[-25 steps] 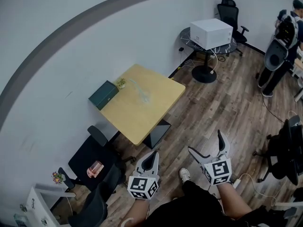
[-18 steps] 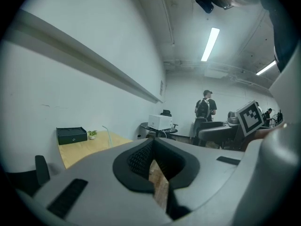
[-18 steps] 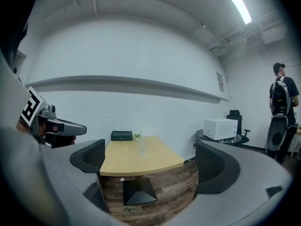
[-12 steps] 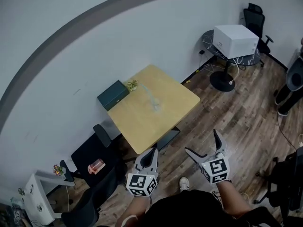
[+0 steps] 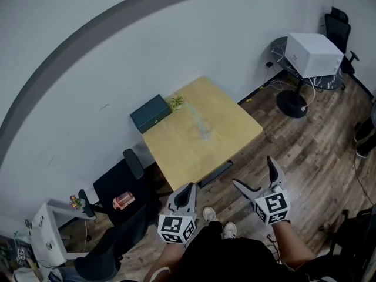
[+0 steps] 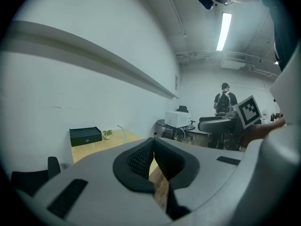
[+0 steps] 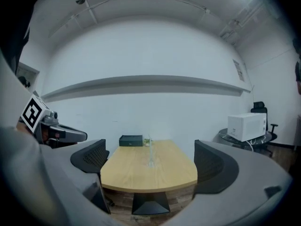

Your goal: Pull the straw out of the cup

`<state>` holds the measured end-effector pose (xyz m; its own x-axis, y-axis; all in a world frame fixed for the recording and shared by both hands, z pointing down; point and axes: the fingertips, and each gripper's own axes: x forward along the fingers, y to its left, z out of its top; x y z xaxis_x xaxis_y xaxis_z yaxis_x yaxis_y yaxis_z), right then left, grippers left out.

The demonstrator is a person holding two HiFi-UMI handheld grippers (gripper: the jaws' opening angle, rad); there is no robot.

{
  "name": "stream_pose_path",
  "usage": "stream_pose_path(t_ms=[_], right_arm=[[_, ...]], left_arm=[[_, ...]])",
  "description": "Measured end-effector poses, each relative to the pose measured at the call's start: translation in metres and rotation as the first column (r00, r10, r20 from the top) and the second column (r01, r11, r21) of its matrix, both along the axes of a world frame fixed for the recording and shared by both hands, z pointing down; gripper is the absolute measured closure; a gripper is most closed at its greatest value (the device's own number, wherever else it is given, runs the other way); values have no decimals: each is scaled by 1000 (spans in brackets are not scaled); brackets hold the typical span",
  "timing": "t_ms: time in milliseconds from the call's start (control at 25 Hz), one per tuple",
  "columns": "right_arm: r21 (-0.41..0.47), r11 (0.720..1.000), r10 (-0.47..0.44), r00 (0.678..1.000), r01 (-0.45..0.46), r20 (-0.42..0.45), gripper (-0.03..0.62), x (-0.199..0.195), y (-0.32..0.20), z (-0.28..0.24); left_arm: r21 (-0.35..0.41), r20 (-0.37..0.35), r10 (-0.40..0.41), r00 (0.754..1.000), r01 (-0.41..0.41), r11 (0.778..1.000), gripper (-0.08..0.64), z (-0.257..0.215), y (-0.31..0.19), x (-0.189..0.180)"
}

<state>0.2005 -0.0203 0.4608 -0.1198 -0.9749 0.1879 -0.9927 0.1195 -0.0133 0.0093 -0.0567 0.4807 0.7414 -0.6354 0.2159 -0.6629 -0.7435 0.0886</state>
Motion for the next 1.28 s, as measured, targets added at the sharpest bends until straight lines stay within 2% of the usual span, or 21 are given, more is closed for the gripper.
stream_pose_path(t_ms=[160,280,480,600,720,920,1120,1280], right_arm=[[25,998,-62,998,62,3,2,-13,-30,0],[29,995,-94,996,93,2,-2,-19,-62,1],[41,989,-144,989,145,-38,-2,-23,-129,-9],[70,982,-176,984,178,-22,0,-30,-161,-21],[91,979,-185,983,184,0,0,-37,-192,-26],[59,978,-200,980,199,7,-2,-50,-233,-16],[11,976,-218,975,219,-30,-2,-60,-269,1],[-28,970,-243,969,242,-35,0,-62,-292,18]], left_arm=[[-25,3,-25,1000,25,999,540,12,-26,-5],[-48,-34,-52,998,51,998,540,17,-55,-9],[-5,-76,-109,991,109,994,540,6,-113,-20],[-8,-75,-119,990,119,993,540,2,-143,-23],[21,-67,-115,991,117,993,540,-5,-173,-30],[16,-73,-149,986,150,989,540,-6,-210,-51],[40,-48,-96,994,98,994,540,-2,-217,-55],[12,-57,-157,986,158,987,540,6,-230,-64]])
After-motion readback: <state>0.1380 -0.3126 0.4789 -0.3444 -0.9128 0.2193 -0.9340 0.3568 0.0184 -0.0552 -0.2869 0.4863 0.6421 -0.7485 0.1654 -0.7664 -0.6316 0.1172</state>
